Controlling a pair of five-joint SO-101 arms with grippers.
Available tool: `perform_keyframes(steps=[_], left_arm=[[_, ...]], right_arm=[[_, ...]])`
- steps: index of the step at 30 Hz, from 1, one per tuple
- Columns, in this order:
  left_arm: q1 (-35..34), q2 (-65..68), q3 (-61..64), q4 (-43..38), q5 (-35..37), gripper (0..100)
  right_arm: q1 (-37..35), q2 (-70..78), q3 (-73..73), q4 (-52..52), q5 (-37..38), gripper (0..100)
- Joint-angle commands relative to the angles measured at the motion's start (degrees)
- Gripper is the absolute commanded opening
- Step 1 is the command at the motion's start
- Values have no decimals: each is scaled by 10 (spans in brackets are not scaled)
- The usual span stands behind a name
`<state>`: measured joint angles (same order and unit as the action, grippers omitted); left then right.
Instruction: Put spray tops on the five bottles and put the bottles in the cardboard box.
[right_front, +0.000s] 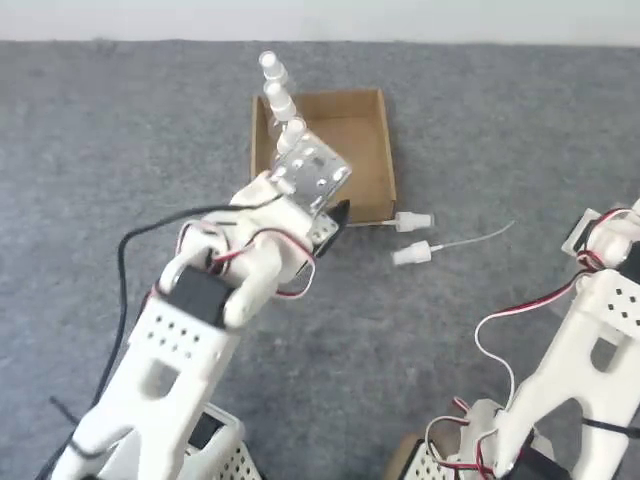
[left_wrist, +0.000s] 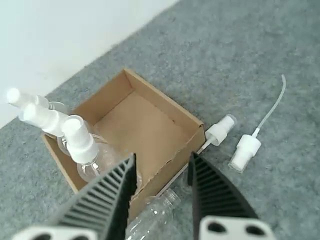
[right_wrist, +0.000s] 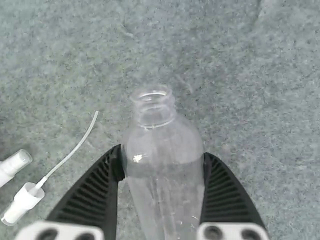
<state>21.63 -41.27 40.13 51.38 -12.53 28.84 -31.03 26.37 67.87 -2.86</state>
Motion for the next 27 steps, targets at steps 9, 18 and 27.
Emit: perform_keyframes(steps=[9,18,27], left_arm=[[26,215,-147,3,-60,201],[87,324,-208,1,-96,211],[101,447,-300,-1,-156,209]], right_arm=[[8,-29,-41,-13,-1,73],[8,-29,-41,-11,0,73],[8,-29,-41,-11,0,73]])
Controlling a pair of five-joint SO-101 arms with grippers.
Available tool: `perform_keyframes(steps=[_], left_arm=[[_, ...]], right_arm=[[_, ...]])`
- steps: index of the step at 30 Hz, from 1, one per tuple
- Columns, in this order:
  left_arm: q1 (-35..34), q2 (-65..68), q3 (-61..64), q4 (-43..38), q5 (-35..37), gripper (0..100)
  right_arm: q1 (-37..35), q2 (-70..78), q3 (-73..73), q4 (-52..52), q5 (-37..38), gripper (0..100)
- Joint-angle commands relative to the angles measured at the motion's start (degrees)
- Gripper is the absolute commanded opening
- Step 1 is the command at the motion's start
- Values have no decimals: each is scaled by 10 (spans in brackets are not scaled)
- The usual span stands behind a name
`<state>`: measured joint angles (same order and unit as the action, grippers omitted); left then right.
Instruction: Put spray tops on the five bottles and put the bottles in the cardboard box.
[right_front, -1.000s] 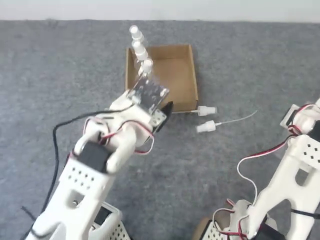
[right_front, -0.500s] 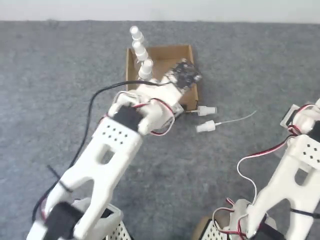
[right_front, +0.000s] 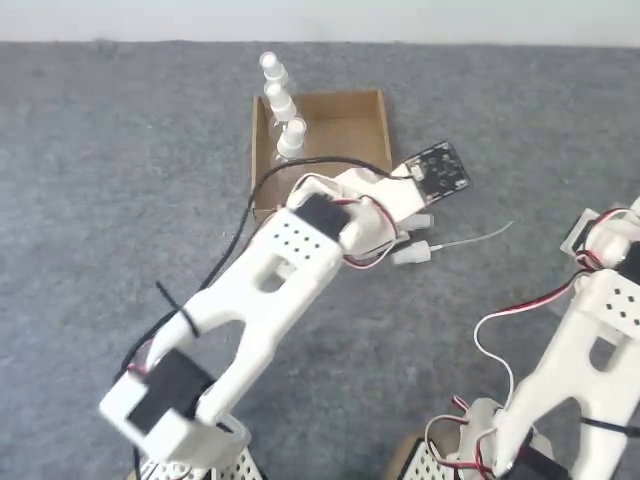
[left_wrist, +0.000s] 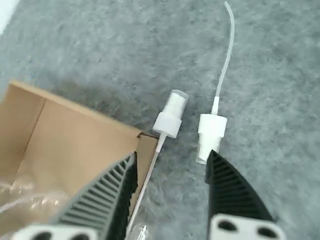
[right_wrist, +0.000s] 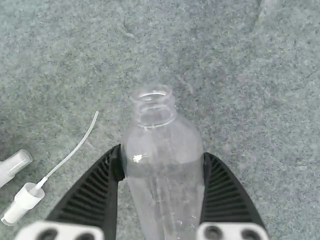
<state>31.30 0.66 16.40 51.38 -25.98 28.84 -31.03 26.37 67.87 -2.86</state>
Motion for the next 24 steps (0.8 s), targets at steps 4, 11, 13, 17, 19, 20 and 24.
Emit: perform_keyframes(steps=[4,11,13,17,19,20,24], left_arm=[[4,85,-109,-2,-36,209],[3,172,-175,-2,-56,209],[4,197,-194,-2,-55,209],[3,244,-222,-2,-54,209],[0,264,-237,-2,-54,209],[0,273,-245,-2,-54,209],[0,310,-277,-2,-54,209]], right_arm=[[8,-29,-41,-11,0,73],[8,-29,-41,-7,0,73],[8,-29,-41,-7,0,73],[7,-29,-41,-7,0,73],[6,-29,-41,-7,0,73],[5,-29,-41,-7,0,73],[4,-29,-40,-7,0,73]])
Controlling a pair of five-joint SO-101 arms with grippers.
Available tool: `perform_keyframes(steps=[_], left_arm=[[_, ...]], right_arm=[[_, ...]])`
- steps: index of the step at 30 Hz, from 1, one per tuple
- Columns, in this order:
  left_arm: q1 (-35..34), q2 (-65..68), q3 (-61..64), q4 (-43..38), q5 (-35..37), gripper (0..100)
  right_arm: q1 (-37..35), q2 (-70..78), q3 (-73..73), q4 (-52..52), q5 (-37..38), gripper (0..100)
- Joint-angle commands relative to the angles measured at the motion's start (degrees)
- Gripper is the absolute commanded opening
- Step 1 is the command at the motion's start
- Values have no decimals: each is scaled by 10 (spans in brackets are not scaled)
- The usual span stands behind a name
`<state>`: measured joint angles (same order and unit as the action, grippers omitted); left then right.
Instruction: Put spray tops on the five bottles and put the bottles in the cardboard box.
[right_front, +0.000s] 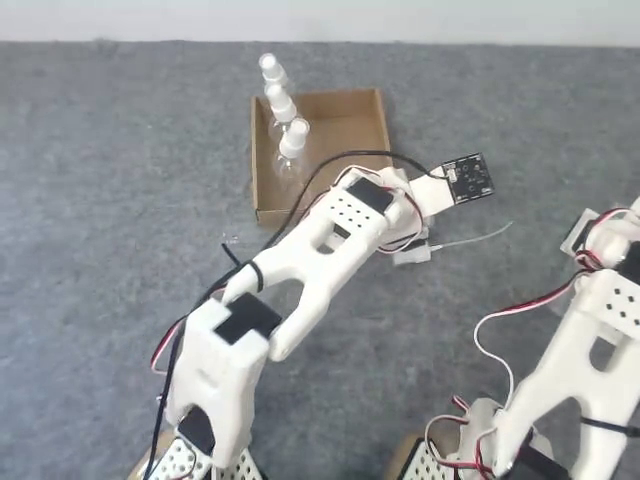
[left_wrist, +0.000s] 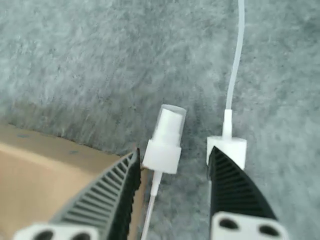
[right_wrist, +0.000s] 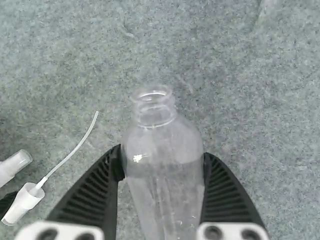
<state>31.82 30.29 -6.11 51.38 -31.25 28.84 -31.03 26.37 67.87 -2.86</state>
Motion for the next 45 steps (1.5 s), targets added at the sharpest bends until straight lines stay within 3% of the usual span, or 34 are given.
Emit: perform_keyframes(steps=[1,13,23,36,45], left_arm=[[-5,22,-60,-2,-1,209],[-25,97,-132,4,-1,156],[-10,98,-143,80,-4,160],[12,98,-236,238,-3,160],[10,100,-311,246,-1,160]], right_arm=[[4,-29,-40,-7,0,73],[4,-29,-40,-7,0,73],[5,-29,-39,-6,0,73],[5,-29,-39,-6,0,73],[5,-29,-40,-7,0,73]])
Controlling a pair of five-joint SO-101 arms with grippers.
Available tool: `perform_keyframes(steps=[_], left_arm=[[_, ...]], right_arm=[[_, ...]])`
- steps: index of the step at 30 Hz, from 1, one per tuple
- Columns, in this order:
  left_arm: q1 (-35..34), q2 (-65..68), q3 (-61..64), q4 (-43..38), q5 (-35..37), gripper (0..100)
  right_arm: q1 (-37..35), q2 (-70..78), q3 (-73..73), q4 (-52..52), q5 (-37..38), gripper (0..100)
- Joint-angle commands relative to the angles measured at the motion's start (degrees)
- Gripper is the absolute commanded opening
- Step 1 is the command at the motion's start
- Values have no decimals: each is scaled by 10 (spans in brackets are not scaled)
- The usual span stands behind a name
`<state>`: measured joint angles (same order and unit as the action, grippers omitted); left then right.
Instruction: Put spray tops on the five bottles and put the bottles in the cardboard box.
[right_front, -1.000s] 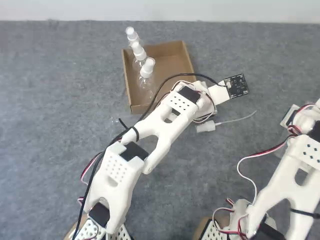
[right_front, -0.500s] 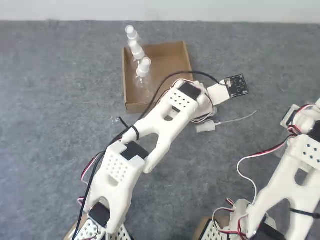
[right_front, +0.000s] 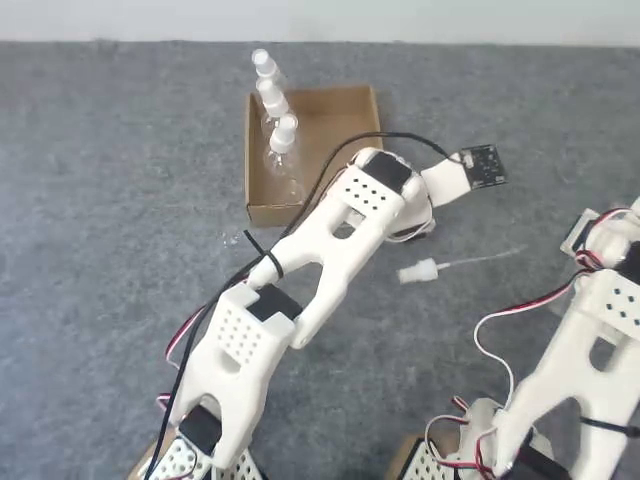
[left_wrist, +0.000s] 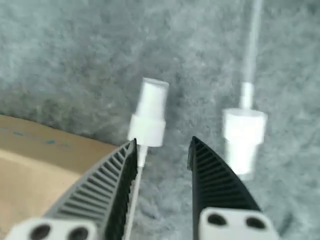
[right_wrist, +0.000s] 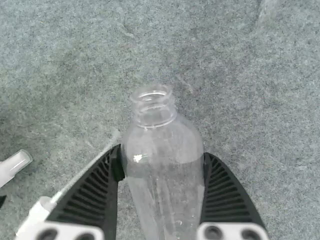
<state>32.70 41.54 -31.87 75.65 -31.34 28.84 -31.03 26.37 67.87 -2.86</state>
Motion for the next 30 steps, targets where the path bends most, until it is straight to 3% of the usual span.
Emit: perform_keyframes(steps=[1,19,24,30], left_arm=[[2,-11,-61,3,0,160],[2,8,21,-131,-3,232],[-2,76,-37,-124,-3,232],[-9,149,-173,-36,-3,232]], right_arm=[[5,-29,-40,-7,0,73],[5,-29,-40,-8,0,73],[5,-29,-40,-7,0,73],[5,-29,-40,-7,0,73]])
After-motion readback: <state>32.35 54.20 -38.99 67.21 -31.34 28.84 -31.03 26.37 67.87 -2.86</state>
